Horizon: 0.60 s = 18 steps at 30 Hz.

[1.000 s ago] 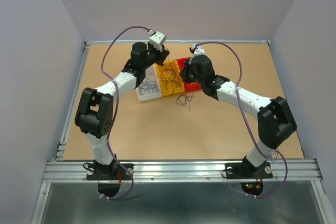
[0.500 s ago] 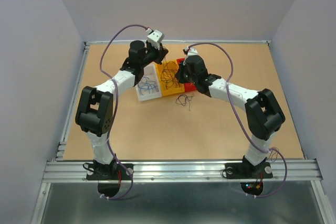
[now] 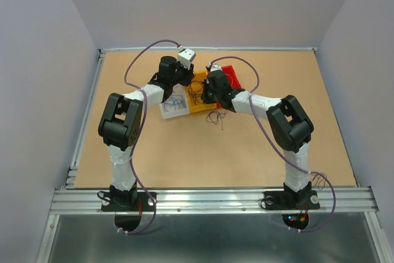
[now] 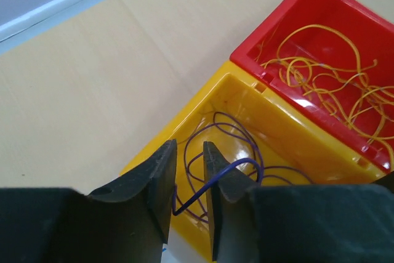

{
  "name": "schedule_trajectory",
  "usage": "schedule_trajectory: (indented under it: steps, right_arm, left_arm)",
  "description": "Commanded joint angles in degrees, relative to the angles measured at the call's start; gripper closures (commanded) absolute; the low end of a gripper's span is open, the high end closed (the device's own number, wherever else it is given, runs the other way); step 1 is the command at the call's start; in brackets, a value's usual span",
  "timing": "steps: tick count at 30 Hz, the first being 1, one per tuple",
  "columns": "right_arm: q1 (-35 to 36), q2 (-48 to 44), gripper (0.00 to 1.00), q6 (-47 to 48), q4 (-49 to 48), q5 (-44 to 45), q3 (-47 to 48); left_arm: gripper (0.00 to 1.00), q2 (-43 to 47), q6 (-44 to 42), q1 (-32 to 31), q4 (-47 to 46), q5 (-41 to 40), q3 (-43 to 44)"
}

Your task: Untangle the cables

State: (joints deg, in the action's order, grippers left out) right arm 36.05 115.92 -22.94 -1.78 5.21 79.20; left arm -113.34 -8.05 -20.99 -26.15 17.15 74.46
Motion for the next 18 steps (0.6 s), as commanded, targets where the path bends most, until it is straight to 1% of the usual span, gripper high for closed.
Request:
schedule_trajectory:
  steps: [1,4,9,18]
  right_arm:
    - [1.74,1.41,0.99,-0.26,1.34,3.66,6.40]
    - [1.92,2.03,1.00,-0.61,1.61,5.67,7.11]
    - [1.92,1.68,1.00,-1.14,3.45,9.19,7.02]
    - [2.00,-1.13,0.99,-2.55,3.54,15.52,4.74]
  left_arm:
    - [0.55,3.21,-3.46,-0.10,1.19,-4.58,2.19]
    - [0.39,6.71,-4.69,-0.10,1.63,-4.41,0.35]
    - [0.29,9.80,-5.48,-0.01,5.31,-3.87,-0.19]
    - [0.28,14.19,-6.71,-0.10,9.44,-5.55,-0.89]
